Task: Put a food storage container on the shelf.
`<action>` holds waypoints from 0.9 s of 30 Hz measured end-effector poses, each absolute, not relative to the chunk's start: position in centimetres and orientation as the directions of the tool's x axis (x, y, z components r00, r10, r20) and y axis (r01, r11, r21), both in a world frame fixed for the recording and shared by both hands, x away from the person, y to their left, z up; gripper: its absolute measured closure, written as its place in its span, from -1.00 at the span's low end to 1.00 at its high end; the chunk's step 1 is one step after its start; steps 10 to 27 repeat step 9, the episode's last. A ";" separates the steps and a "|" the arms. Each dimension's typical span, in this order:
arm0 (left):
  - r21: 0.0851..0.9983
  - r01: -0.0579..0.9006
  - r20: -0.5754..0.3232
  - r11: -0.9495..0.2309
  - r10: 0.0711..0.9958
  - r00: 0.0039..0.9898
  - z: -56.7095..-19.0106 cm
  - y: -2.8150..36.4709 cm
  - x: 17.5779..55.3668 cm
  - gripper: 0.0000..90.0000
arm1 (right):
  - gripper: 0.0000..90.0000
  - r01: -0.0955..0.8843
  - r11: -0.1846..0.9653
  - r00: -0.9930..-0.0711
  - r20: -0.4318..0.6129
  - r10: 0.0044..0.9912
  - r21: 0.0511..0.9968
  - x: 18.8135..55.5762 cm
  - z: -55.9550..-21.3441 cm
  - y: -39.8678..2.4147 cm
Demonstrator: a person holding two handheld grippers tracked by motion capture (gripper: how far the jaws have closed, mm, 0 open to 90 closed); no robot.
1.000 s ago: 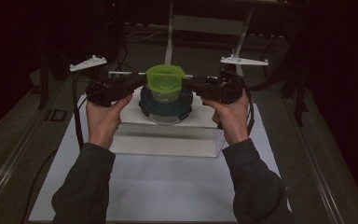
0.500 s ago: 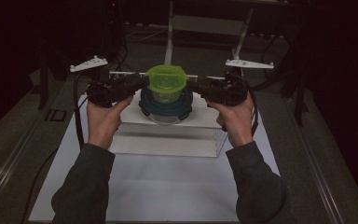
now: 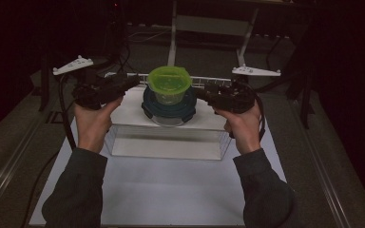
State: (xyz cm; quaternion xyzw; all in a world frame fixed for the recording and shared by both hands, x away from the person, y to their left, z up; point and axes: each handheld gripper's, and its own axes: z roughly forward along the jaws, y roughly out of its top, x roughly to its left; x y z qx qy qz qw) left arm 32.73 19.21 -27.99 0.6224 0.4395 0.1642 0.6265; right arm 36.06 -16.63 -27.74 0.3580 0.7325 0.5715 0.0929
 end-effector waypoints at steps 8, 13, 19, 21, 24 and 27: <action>0.922 0.343 -0.354 0.183 0.758 0.548 -28.0 19.5 32.8 -0.01 | -0.06 0.435 0.093 -0.717 0.282 0.637 0.896 36.2 -28.5 -17.1; 0.922 0.341 -0.355 0.185 0.759 0.547 -28.0 19.5 32.8 -0.01 | -0.05 0.437 0.095 -0.716 0.283 0.639 0.894 36.2 -28.6 -17.1; 0.922 0.341 -0.355 0.185 0.759 0.547 -28.0 19.5 32.8 -0.01 | -0.05 0.437 0.095 -0.716 0.283 0.639 0.894 36.2 -28.6 -17.1; 0.922 0.341 -0.355 0.185 0.759 0.547 -28.0 19.5 32.8 -0.01 | -0.05 0.437 0.095 -0.716 0.283 0.639 0.894 36.2 -28.6 -17.1; 0.922 0.341 -0.355 0.185 0.759 0.547 -28.0 19.5 32.8 -0.01 | -0.05 0.437 0.095 -0.716 0.283 0.639 0.894 36.2 -28.6 -17.1; 0.922 0.341 -0.355 0.185 0.759 0.547 -28.0 19.5 32.8 -0.01 | -0.05 0.437 0.095 -0.716 0.283 0.639 0.894 36.2 -28.6 -17.1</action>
